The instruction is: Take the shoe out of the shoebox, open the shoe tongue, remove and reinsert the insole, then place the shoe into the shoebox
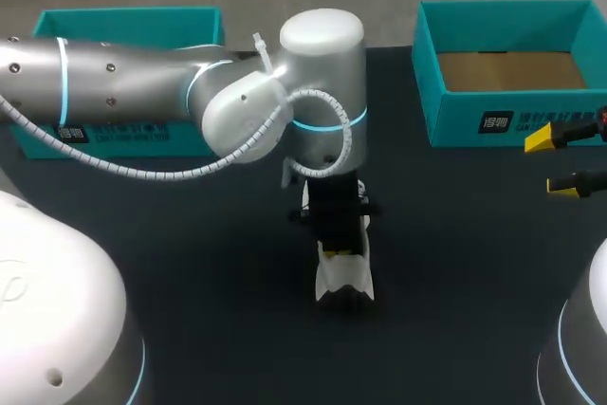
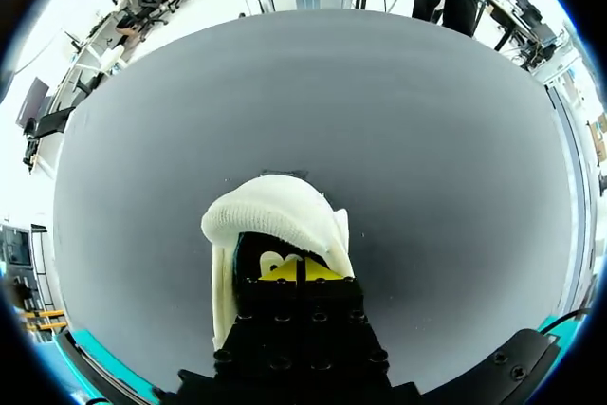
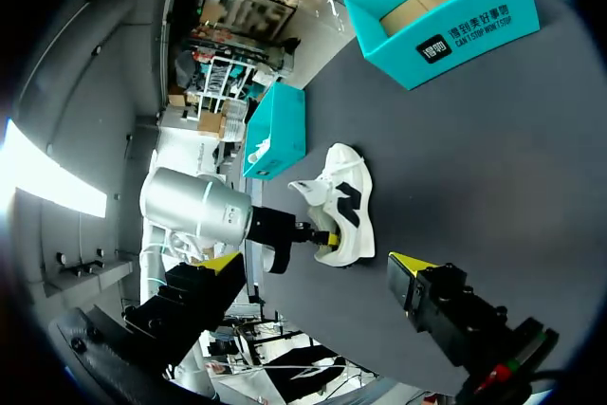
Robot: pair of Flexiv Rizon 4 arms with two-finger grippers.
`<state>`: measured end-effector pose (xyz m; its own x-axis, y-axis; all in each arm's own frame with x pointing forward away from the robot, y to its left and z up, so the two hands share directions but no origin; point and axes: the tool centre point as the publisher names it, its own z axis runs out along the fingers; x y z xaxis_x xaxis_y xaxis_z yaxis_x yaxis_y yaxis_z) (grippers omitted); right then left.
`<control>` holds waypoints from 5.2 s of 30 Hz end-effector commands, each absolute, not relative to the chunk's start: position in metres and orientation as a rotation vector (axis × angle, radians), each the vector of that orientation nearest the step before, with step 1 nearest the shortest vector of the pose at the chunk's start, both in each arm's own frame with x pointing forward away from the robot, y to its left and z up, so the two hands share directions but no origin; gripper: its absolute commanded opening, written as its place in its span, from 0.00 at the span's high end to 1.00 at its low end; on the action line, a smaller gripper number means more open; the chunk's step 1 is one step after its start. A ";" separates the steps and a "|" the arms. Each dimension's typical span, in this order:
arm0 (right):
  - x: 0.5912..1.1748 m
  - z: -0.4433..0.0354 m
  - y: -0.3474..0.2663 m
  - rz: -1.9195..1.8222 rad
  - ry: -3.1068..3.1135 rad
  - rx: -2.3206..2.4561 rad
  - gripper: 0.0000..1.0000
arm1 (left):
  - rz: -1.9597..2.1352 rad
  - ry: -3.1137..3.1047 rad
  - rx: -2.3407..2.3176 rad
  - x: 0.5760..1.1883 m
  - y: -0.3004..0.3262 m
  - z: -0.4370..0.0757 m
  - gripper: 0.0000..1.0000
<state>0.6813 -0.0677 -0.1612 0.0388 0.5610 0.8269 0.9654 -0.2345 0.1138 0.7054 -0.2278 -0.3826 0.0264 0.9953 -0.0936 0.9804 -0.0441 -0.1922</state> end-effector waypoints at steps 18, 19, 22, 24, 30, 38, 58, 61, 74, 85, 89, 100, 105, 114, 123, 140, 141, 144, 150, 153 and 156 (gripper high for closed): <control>0.680 -0.161 -0.067 -1.092 -1.537 -1.841 0.00 | 0.136 -2.233 -2.310 0.692 -0.239 -0.386 1.00; 0.680 -0.161 -0.067 -1.092 -1.537 -1.841 0.00 | 0.139 -2.231 -2.317 0.691 -0.240 -0.383 1.00; 0.680 -0.161 -0.067 -1.092 -1.537 -1.841 0.00 | 0.148 -2.222 -2.336 0.688 -0.242 -0.381 1.00; 0.680 -0.161 -0.067 -1.092 -1.537 -1.841 0.00 | 0.143 -2.217 -2.338 0.687 -0.245 -0.385 1.00; 0.680 -0.161 -0.067 -1.092 -1.537 -1.841 0.00 | 0.137 -2.205 -2.309 0.689 -0.248 -0.402 1.00; 0.680 -0.161 -0.067 -1.092 -1.537 -1.841 0.00 | 0.135 -2.218 -2.274 0.698 -0.249 -0.413 1.00; 0.680 -0.161 -0.067 -1.092 -1.537 -1.841 0.00 | 0.074 -2.293 -2.300 0.722 -0.244 -0.396 1.00; 0.680 -0.161 -0.067 -1.092 -1.537 -1.841 0.00 | 0.073 -2.294 -2.297 0.725 -0.246 -0.403 1.00; 0.680 -0.161 -0.067 -1.092 -1.537 -1.841 0.00 | -0.032 -2.305 -2.299 0.715 -0.249 -0.416 1.00; 0.680 -0.161 -0.067 -1.092 -1.537 -1.841 0.00 | -0.279 -2.382 -2.408 0.732 -0.241 -0.369 1.00; 0.680 -0.161 -0.067 -1.092 -1.537 -1.841 0.00 | -0.361 -2.391 -2.432 0.743 -0.240 -0.356 1.00; 0.680 -0.161 -0.067 -1.092 -1.537 -1.841 0.00 | -0.456 -2.406 -2.446 0.759 -0.238 -0.340 1.00; 0.680 -0.161 -0.067 -1.092 -1.537 -1.841 0.00 | -0.508 -2.383 -2.419 0.764 -0.234 -0.343 0.87; 0.680 -0.161 -0.067 -1.092 -1.537 -1.841 0.00 | -0.536 -2.397 -2.367 0.762 -0.236 -0.344 0.16; 0.680 -0.161 -0.067 -1.092 -1.537 -1.841 0.00 | -0.555 -2.398 -2.326 0.763 -0.235 -0.349 0.00; 0.680 -0.161 -0.067 -1.092 -1.537 -1.841 0.00 | -0.551 -2.442 -2.291 0.774 -0.233 -0.337 0.00; 0.680 -0.161 -0.067 -1.092 -1.537 -1.841 0.00 | -0.552 -2.443 -2.290 0.774 -0.233 -0.336 0.00; 0.680 -0.161 -0.067 -1.092 -1.537 -1.841 0.00 | -0.568 -2.435 -2.294 0.774 -0.231 -0.334 0.00; 0.680 -0.161 -0.067 -1.092 -1.537 -1.841 0.00 | -0.572 -2.439 -2.285 0.779 -0.228 -0.329 0.00; 0.680 -0.161 -0.067 -1.092 -1.537 -1.841 0.00 | -0.556 -2.447 -2.285 0.782 -0.228 -0.326 0.00; 0.680 -0.161 -0.067 -1.092 -1.537 -1.841 0.00 | -0.558 -2.453 -2.281 0.785 -0.226 -0.320 0.00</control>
